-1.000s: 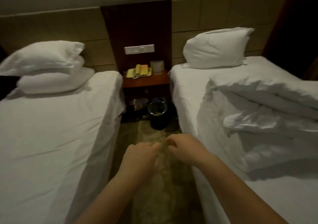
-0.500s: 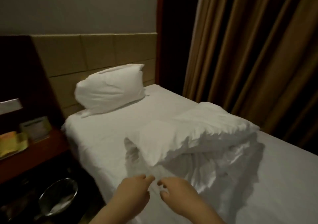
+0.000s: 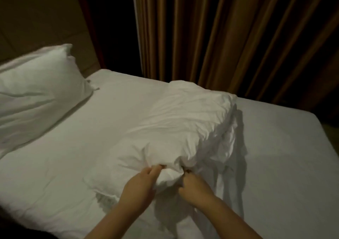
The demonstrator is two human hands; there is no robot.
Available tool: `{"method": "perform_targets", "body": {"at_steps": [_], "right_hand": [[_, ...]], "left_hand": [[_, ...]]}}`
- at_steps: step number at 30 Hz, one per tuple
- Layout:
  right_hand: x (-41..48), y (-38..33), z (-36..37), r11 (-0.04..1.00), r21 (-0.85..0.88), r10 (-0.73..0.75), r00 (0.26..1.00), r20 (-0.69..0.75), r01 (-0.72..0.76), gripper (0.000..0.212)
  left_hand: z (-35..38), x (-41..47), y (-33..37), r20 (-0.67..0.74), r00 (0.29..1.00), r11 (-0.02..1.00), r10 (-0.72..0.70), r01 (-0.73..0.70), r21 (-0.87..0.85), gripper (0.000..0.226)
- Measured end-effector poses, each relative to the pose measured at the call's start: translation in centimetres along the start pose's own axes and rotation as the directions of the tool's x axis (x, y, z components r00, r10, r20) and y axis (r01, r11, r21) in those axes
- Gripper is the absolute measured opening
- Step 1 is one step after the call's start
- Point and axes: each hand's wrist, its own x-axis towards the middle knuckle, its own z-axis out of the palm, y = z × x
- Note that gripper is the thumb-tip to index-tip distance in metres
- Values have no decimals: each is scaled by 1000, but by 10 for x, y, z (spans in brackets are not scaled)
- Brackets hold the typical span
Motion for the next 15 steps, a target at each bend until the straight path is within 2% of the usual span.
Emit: {"method": "perform_targets", "body": {"at_steps": [2, 4, 6, 7, 9, 11, 12, 13, 14, 15], "right_hand": [[6, 6, 6, 994, 86, 73, 997, -35, -70, 53], [7, 13, 15, 969, 174, 190, 979, -78, -174, 56], [2, 17, 28, 904, 258, 376, 921, -103, -340, 63], [-4, 18, 35, 826, 307, 518, 852, -80, -473, 69], [-25, 17, 55, 557, 482, 746, 663, 66, -676, 91], [-44, 18, 78, 267, 708, 820, 540, 190, -654, 108], [-52, 18, 86, 152, 774, 832, 502, 235, -615, 119], [-56, 19, 94, 89, 800, 830, 488, 270, -594, 135], [-62, 16, 99, 65, 808, 819, 495, 292, -585, 146], [-66, 12, 101, 73, 794, 803, 508, 312, -603, 139]], "left_hand": [[-19, 17, 6, -26, 997, 995, 78, -80, -63, 44], [-42, 31, 7, -14, 993, 966, 116, -116, -231, 38], [-76, 48, 10, -70, 991, 901, 113, -132, -412, 31], [-97, 59, 13, -114, 990, 865, 81, -127, -486, 24], [-130, 78, 26, -166, 984, 806, 65, -150, -572, 19], [-141, 83, 45, -179, 958, 804, 225, -286, -522, 14], [-138, 79, 55, -148, 931, 819, 332, -363, -445, 16], [-126, 74, 60, -95, 903, 829, 419, -423, -366, 23], [-113, 67, 62, -34, 884, 840, 466, -454, -296, 29], [-100, 64, 57, 10, 880, 851, 476, -457, -256, 34]]}}
